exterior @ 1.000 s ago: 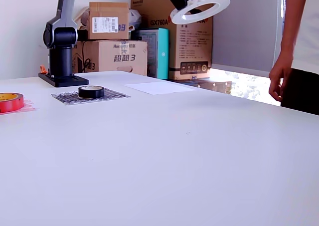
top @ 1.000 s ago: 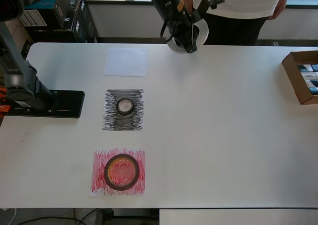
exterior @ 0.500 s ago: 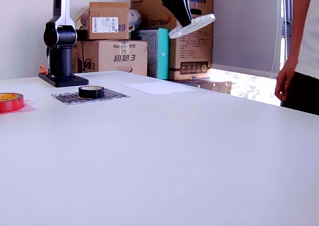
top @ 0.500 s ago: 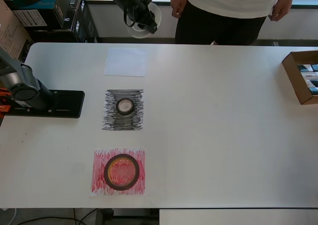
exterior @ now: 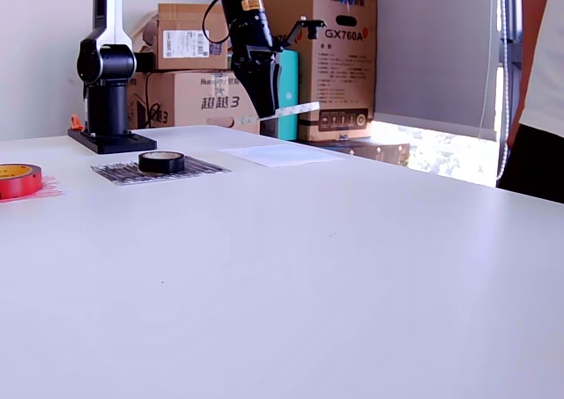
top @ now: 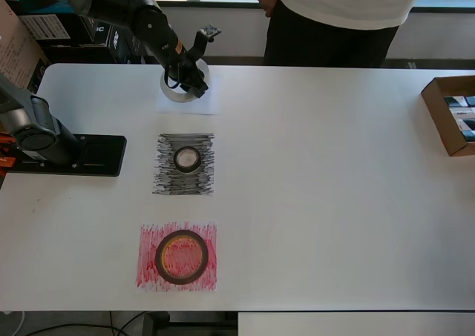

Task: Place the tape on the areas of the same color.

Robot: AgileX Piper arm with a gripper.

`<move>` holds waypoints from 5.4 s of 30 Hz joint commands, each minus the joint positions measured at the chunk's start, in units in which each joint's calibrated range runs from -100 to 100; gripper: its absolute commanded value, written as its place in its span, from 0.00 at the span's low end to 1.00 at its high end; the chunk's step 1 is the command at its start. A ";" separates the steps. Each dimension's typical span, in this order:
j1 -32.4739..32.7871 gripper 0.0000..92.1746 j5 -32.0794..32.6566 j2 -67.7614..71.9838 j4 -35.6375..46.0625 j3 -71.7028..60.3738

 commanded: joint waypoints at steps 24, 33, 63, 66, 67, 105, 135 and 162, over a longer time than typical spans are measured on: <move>0.44 0.00 5.76 5.24 -4.96 1.46; 0.05 0.00 7.81 9.27 -4.62 -2.54; 0.52 0.17 7.23 9.55 -4.20 -1.45; 0.52 0.30 7.23 9.55 -4.28 -1.45; 0.44 0.33 7.32 9.55 -4.37 -1.45; -11.48 0.47 3.96 -34.98 -4.79 -4.81; -19.21 0.17 -9.38 -90.17 -22.10 25.27; -15.82 0.00 -16.59 -111.13 -42.55 51.71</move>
